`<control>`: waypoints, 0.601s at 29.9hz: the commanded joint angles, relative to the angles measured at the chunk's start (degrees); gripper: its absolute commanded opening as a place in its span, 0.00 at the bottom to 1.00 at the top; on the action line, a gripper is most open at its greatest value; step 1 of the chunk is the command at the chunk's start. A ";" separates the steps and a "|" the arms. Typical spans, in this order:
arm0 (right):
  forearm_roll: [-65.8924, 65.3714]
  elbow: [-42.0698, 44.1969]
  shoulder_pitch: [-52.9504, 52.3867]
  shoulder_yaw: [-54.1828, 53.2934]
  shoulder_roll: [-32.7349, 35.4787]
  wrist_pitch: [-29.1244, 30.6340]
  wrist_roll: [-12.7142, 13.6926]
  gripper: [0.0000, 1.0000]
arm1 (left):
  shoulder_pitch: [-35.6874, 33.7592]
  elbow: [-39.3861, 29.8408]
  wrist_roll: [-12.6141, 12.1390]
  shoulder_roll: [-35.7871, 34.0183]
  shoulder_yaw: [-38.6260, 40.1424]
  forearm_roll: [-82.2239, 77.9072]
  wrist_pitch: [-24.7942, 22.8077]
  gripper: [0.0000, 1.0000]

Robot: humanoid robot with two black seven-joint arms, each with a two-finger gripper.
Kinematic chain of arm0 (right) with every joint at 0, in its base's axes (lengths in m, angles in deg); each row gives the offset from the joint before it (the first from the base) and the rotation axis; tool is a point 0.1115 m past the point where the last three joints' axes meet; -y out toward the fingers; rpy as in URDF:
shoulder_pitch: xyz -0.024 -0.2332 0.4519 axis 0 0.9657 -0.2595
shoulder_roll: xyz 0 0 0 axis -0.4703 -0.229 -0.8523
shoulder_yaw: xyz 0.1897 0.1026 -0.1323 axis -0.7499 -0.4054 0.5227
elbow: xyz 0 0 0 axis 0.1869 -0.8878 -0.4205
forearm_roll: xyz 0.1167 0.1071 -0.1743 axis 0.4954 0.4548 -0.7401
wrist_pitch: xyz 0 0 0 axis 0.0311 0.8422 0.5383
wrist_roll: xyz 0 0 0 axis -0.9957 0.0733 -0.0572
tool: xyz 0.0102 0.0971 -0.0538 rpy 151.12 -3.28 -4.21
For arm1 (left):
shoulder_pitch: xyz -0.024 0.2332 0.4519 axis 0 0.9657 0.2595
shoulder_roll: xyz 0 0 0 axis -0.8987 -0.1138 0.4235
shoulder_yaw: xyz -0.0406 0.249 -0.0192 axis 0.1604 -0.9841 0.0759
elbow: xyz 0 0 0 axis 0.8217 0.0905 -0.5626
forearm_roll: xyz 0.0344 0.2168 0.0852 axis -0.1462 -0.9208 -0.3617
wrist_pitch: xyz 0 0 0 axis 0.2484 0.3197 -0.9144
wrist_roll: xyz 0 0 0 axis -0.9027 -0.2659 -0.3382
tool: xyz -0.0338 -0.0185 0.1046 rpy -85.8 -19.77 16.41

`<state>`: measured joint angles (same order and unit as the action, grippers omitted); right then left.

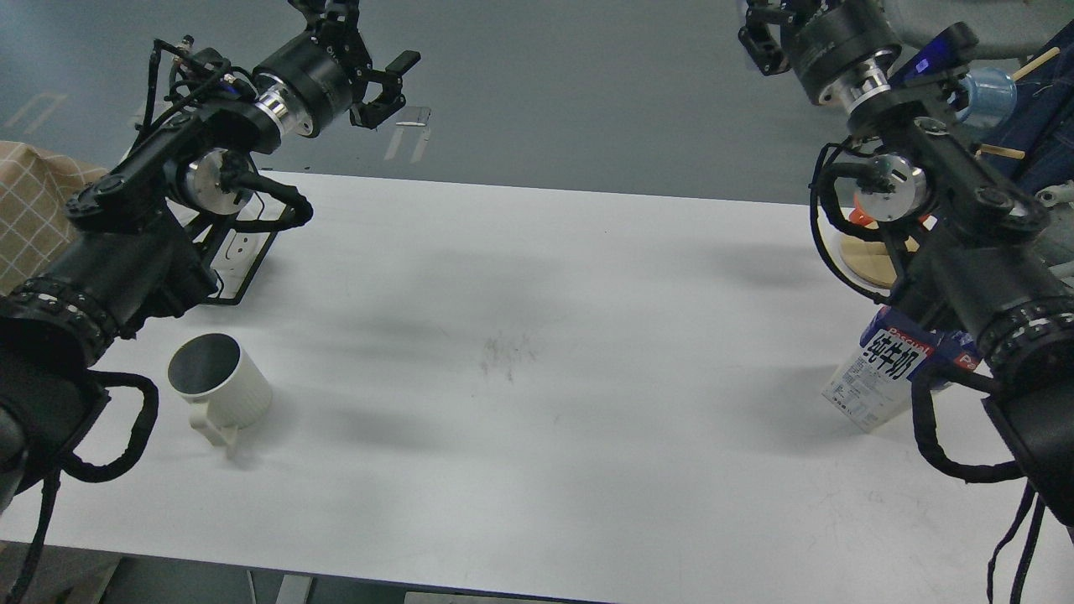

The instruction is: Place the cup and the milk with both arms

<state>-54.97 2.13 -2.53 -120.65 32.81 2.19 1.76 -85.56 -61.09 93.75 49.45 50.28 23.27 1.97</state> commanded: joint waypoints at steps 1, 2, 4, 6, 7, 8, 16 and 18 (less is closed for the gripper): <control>0.24 2.31 0.49 -0.30 -0.99 0.64 -0.08 1.00 | -0.04 0.00 3.47 0.02 -0.10 0.07 -0.03 0.98; 0.24 2.31 0.58 -0.30 -0.99 0.64 -0.08 1.00 | 0.05 0.00 3.65 0.02 -0.28 0.07 -0.03 0.98; 0.24 2.31 0.58 -0.30 -0.99 0.46 -0.08 1.00 | 0.05 0.00 3.21 0.02 -0.28 0.07 -0.03 0.98; 0.24 2.31 0.67 -0.30 -0.99 -0.15 -0.08 1.00 | 0.05 0.00 3.12 0.02 -0.28 0.07 -0.03 0.98; 0.24 2.31 0.58 -0.30 -0.99 -0.24 -0.08 1.00 | 0.05 0.00 3.12 0.02 -0.28 0.07 -0.03 0.98; 0.24 2.31 0.58 -0.39 -0.99 -0.33 -0.08 1.00 | 0.05 0.00 3.21 0.02 -0.20 0.07 -0.03 0.98; 0.33 2.31 0.49 -0.39 -0.99 -6.46 0.01 1.00 | -0.13 0.18 2.25 -0.06 -0.11 0.51 -0.03 0.98; 0.33 2.31 0.49 -0.39 -0.99 -8.94 0.01 1.00 | -0.04 0.18 1.10 0.11 -0.37 0.51 -0.03 0.98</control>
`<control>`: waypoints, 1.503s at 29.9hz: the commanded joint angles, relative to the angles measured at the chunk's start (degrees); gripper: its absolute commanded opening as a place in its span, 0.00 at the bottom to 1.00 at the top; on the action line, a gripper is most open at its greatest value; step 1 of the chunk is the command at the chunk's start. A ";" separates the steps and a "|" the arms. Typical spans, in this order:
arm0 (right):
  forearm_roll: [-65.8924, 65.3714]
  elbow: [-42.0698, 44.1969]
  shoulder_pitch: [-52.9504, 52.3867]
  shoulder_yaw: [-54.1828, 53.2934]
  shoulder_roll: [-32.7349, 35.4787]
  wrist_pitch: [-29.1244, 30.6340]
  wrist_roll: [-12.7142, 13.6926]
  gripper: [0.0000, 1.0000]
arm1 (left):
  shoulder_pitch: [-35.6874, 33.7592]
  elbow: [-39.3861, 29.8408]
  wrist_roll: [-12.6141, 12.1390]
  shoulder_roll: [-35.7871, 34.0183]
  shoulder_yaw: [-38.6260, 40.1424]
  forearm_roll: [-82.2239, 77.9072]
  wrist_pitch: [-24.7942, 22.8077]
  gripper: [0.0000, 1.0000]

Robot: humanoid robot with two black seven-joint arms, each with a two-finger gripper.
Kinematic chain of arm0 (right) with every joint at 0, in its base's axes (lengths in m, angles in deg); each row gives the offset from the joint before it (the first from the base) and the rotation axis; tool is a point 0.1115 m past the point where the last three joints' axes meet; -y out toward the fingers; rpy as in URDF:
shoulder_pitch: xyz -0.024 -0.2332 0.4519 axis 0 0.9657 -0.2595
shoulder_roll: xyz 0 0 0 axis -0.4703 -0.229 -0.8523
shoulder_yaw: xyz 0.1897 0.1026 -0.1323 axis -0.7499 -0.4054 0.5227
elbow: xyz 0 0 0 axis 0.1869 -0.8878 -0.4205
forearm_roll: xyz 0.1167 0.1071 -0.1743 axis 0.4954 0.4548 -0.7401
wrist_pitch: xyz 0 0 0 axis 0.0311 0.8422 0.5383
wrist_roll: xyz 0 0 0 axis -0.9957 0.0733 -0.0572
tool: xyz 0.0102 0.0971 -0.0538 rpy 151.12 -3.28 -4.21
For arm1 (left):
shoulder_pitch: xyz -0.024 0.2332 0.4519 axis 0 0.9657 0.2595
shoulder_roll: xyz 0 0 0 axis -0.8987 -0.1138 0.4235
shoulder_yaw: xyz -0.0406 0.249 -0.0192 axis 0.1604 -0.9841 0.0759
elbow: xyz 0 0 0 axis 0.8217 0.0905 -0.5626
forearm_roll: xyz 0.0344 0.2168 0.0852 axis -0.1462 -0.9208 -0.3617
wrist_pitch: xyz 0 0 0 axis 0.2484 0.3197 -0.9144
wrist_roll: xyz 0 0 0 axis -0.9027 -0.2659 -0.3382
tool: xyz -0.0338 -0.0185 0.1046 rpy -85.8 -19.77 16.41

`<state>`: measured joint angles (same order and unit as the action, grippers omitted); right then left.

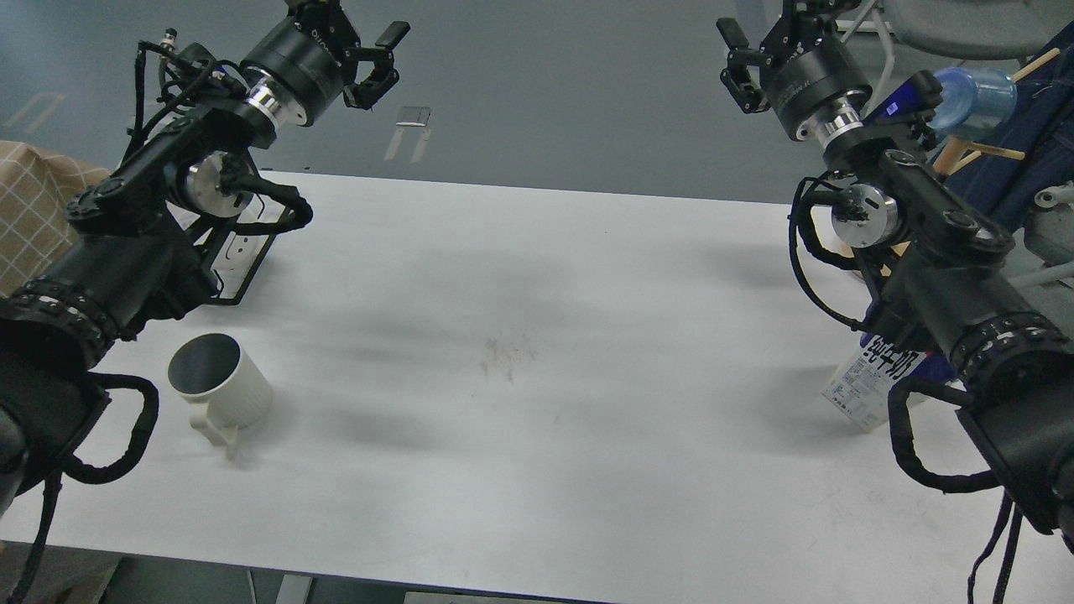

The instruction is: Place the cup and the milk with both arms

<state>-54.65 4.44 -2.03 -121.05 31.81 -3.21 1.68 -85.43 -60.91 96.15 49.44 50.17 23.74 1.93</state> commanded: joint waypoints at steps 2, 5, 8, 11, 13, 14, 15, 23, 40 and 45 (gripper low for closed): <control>0.01 0.00 -0.01 0.00 0.00 -3.72 0.09 1.00 | -0.17 0.08 -1.48 0.21 -0.87 -0.05 0.01 0.98; 0.01 0.00 -0.10 0.00 0.00 -4.25 0.18 1.00 | -0.17 -0.01 -0.78 0.21 -0.87 0.04 0.01 0.98; 0.10 0.00 -0.19 0.00 0.00 -4.25 0.18 1.00 | -0.08 -0.01 0.01 0.65 -0.78 0.04 0.01 0.98; 0.71 0.09 -0.28 0.27 0.00 -3.99 0.44 1.00 | 0.01 0.08 1.24 1.79 -0.96 -0.05 0.01 0.98; 0.72 0.00 -0.54 0.88 0.00 -3.81 0.44 1.00 | 0.01 0.08 1.60 1.62 -0.96 -0.05 0.01 0.98; 0.72 0.00 -0.54 0.88 0.00 -3.90 0.44 1.00 | 0.01 0.00 1.60 1.62 -0.96 -0.05 0.01 0.98; 0.72 0.00 -0.54 0.97 0.00 -3.90 0.44 1.00 | 0.01 -0.01 1.60 1.62 -0.96 -0.05 0.01 0.98; 0.72 -0.09 -0.89 1.15 0.00 -3.46 0.79 1.00 | 0.01 -0.62 0.98 1.71 -0.52 0.04 0.01 0.98; 7.13 -0.35 -2.65 3.87 0.00 -4.25 0.79 1.00 | -0.08 -0.80 1.24 1.35 0.01 0.13 0.01 0.98; 7.13 -0.26 -2.65 3.96 0.00 -4.07 0.35 1.00 | -0.08 -1.32 1.25 1.09 0.01 0.13 0.01 0.98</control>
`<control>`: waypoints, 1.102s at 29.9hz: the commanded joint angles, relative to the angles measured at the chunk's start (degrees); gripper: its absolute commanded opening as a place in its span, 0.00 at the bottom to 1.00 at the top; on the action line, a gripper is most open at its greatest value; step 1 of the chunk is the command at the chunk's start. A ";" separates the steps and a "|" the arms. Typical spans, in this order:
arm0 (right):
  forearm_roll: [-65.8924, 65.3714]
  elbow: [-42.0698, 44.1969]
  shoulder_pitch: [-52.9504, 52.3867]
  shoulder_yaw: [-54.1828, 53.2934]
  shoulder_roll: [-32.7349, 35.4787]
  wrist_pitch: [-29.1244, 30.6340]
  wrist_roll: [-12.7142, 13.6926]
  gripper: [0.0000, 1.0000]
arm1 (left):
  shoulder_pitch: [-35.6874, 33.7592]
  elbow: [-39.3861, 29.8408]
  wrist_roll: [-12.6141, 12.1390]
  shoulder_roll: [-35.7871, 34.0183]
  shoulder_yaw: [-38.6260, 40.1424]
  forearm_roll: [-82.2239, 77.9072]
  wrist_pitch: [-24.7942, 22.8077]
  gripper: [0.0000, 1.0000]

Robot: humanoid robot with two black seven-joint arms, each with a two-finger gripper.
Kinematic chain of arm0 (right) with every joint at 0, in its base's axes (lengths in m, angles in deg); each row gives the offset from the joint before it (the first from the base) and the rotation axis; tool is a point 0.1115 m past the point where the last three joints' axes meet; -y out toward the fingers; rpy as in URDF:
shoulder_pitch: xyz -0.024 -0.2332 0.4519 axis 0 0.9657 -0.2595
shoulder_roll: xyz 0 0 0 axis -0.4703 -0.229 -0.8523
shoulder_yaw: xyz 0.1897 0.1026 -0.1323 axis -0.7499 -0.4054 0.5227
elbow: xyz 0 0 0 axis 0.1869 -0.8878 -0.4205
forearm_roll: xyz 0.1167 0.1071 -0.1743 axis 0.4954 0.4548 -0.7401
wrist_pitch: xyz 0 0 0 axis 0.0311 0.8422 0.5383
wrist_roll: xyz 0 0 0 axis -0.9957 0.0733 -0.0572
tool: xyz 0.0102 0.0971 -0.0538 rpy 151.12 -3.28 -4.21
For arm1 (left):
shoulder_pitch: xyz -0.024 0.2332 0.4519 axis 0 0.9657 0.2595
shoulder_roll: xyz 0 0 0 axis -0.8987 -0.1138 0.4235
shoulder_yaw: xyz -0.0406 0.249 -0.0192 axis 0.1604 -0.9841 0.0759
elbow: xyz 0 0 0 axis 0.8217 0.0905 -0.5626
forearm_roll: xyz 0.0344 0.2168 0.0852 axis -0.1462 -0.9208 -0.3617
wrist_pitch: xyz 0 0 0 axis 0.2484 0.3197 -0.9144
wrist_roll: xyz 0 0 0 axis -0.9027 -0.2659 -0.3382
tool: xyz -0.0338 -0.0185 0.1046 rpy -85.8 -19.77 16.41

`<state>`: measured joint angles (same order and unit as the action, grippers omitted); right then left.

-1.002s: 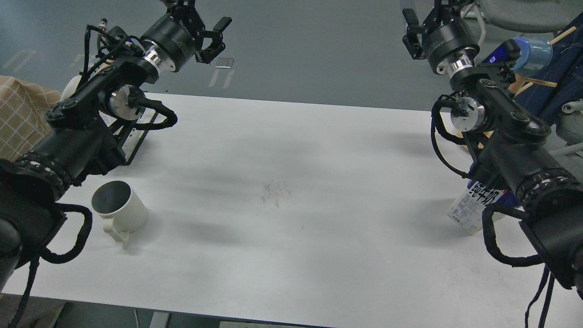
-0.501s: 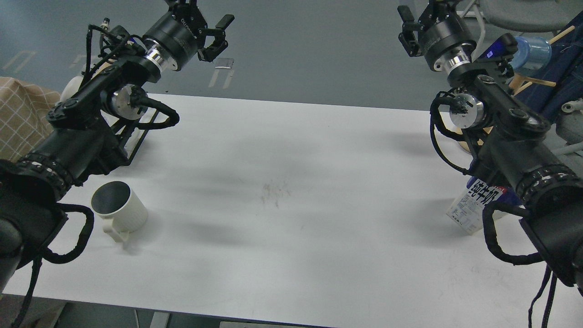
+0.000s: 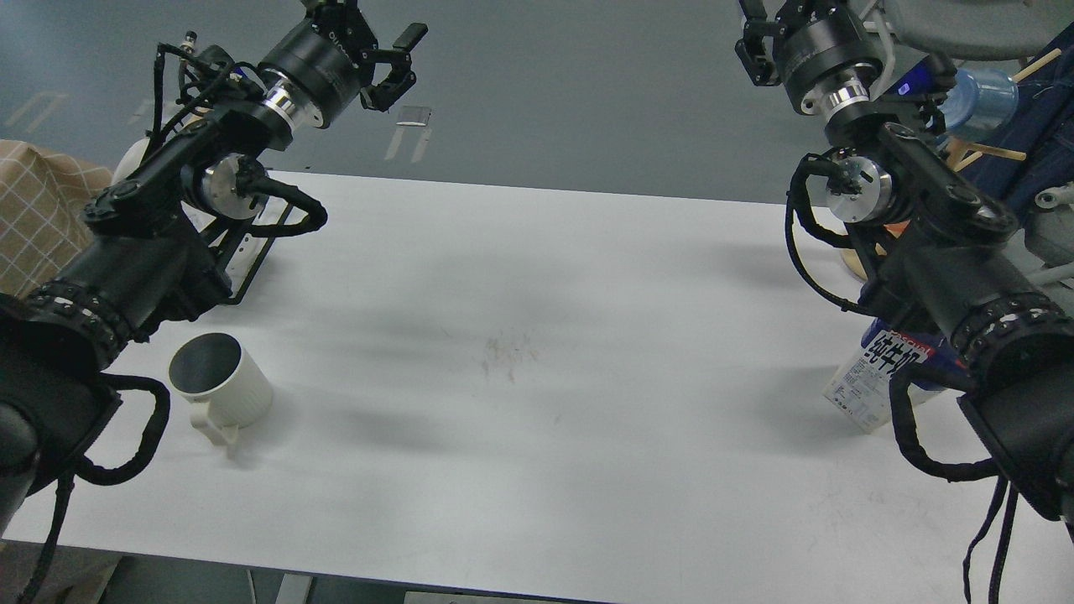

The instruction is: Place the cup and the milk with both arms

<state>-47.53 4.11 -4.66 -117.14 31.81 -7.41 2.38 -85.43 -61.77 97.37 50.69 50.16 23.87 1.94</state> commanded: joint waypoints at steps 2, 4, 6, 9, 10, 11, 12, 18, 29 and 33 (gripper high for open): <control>-0.16 0.08 0.07 0.14 0.00 0.31 -0.52 1.00 | 0.01 -1.08 0.03 -0.34 0.01 0.00 0.00 0.98; -0.16 0.08 -0.45 1.71 0.00 0.40 -0.70 1.00 | 0.01 -1.26 0.03 -0.43 -0.08 0.00 0.00 0.98; -0.16 -0.54 -0.80 5.92 0.00 0.40 -0.88 1.00 | -0.08 -1.35 0.03 -0.43 -0.25 0.00 0.00 0.98; -0.16 -2.64 -2.29 12.25 0.00 0.22 -0.96 1.00 | 0.01 -1.35 0.03 -0.43 -0.43 -0.09 0.00 0.98; -0.25 -4.74 -2.65 14.70 2.44 0.14 -0.96 1.00 | -0.08 -1.35 0.03 -0.43 -0.43 -0.09 0.00 0.98; -0.25 -7.37 -2.82 16.90 5.08 0.14 -0.96 1.00 | -0.08 -1.61 0.03 -0.43 -0.43 -0.09 0.00 0.98; -0.17 -8.96 -2.74 17.71 6.41 0.14 -0.96 1.00 | -0.08 -1.87 0.03 -0.51 -0.43 -0.09 0.00 0.98; -0.16 -15.92 -2.39 19.30 13.71 -0.04 -0.88 1.00 | 0.01 -3.54 -0.15 -1.83 -1.04 -0.18 0.00 0.98; 0.63 -13.64 0.25 16.22 7.74 -1.97 -0.96 1.00 | 0.01 -25.41 -1.12 -19.57 -13.60 -8.07 0.00 0.98; 0.71 -12.67 1.03 15.78 5.98 -1.97 -1.31 1.00 | 0.97 -40.94 -1.03 -34.22 -15.28 -30.87 0.00 0.98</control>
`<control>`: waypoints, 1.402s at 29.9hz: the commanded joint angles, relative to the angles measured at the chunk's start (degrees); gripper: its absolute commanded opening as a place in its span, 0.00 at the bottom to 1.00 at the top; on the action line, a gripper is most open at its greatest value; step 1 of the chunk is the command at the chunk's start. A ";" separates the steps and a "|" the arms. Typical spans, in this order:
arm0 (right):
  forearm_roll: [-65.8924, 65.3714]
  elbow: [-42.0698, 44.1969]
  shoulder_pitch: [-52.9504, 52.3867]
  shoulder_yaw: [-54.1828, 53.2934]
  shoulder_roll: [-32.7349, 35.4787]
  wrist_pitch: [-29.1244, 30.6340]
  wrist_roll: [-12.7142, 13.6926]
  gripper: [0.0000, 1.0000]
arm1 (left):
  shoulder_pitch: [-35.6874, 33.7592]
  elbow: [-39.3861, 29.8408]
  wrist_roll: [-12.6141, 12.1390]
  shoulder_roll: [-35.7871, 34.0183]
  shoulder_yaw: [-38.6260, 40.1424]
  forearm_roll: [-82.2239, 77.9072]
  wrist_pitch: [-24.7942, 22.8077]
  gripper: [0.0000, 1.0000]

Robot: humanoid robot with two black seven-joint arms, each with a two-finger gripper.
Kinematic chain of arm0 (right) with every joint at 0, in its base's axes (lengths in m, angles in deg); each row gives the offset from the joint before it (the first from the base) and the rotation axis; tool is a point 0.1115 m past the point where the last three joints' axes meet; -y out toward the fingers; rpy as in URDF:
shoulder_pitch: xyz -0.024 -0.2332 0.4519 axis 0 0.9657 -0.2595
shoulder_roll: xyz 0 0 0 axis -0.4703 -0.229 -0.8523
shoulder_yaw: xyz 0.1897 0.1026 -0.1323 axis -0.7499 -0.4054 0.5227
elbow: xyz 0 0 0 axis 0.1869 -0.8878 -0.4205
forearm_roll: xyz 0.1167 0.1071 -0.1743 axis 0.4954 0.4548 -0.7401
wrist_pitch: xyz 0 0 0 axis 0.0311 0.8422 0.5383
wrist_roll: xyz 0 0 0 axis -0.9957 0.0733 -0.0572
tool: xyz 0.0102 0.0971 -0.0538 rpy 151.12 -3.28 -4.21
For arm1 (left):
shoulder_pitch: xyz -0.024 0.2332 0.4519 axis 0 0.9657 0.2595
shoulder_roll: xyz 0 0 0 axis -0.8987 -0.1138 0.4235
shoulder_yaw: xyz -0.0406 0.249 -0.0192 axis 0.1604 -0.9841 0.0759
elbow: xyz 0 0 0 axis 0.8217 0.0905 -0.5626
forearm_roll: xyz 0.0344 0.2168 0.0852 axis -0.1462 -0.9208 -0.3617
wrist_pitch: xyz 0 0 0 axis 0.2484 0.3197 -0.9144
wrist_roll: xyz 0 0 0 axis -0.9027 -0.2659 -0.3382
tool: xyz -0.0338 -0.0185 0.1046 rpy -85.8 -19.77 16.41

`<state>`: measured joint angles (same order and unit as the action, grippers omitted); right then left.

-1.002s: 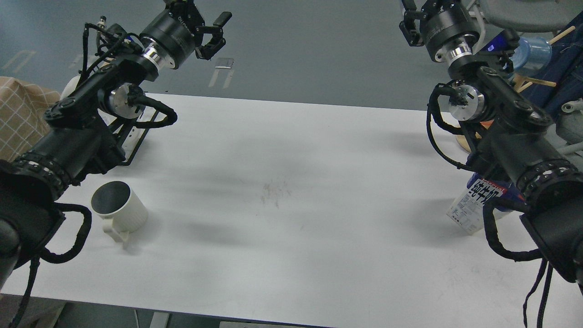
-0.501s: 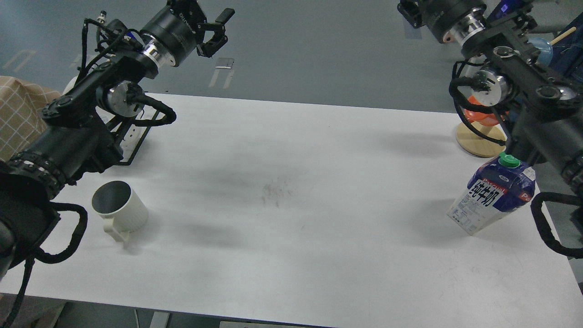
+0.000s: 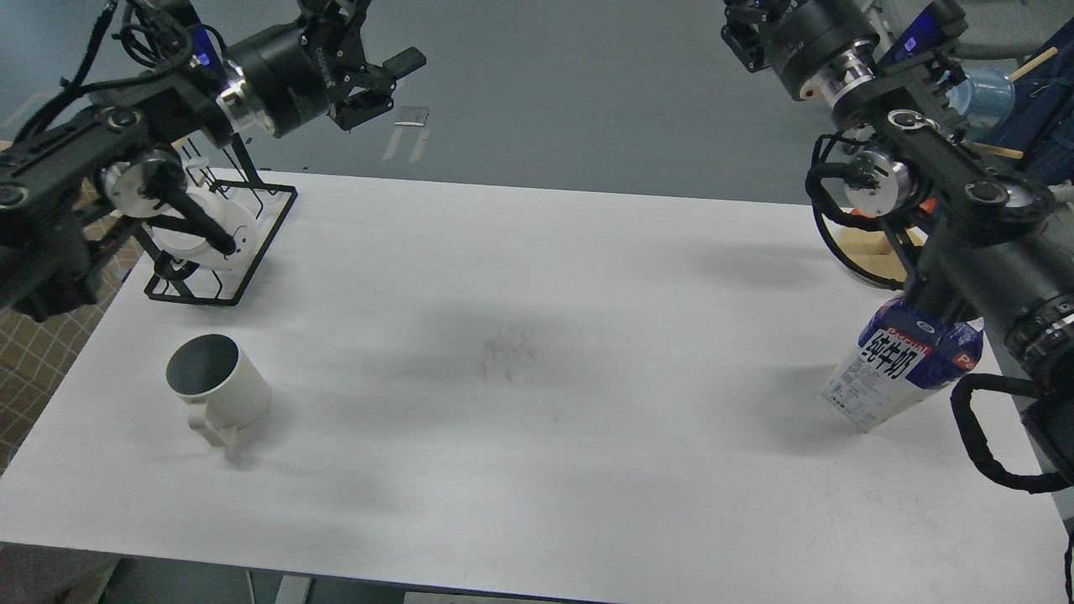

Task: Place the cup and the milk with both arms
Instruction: 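Reach the left gripper to the white mug and grasp it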

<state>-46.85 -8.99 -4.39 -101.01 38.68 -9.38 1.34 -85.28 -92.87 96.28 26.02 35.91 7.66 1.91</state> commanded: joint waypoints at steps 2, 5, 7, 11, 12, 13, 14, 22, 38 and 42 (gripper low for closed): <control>-0.05 0.43 1.30 -0.78 -1.06 -0.01 -0.44 1.00 | 1.79 -13.73 0.24 -13.62 -0.95 -21.55 0.03 0.98; -0.05 0.43 2.00 -1.23 -2.82 -0.01 -0.53 1.00 | 2.67 -21.45 0.94 -21.78 -1.03 -34.81 0.03 0.98; -0.05 0.34 2.18 -1.23 -3.00 -0.01 -0.53 1.00 | 3.72 -25.77 1.47 -26.37 -1.12 -39.67 0.03 0.98; -0.05 0.16 2.27 -1.23 -3.00 -0.01 -0.53 1.00 | 7.75 -28.69 2.78 -31.56 -1.38 -47.83 0.03 0.98; -0.05 0.08 2.27 -1.31 -3.00 -0.01 -0.62 1.00 | 9.95 -28.34 3.92 -32.00 -1.47 -51.08 0.03 0.98; -0.05 -0.01 2.27 -1.23 -3.00 -0.01 -0.62 1.00 | 11.27 -28.16 4.80 -32.27 -1.56 -52.85 0.03 0.98; 0.03 -0.01 2.35 -1.31 -3.00 -0.01 -0.62 1.00 | 12.59 -27.73 5.77 -32.27 -1.73 -54.53 0.03 0.98; -0.05 -0.28 3.06 -1.31 -3.09 -0.01 -0.62 1.00 | 20.59 -19.21 8.68 -31.30 -1.91 -60.52 0.03 0.98; -0.05 -0.28 3.59 -1.75 -3.09 -0.01 -0.85 1.00 | 25.17 -5.22 8.77 -23.31 -1.91 -61.31 0.03 0.98; -0.05 -0.28 3.67 -1.84 -3.00 -0.01 -0.85 1.00 | 25.35 -4.78 8.68 -22.95 -1.91 -61.31 0.03 0.98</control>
<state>-46.91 -9.28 -0.74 -102.80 35.60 -9.40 0.48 -60.15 -97.97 105.00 2.81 34.01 -53.63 1.95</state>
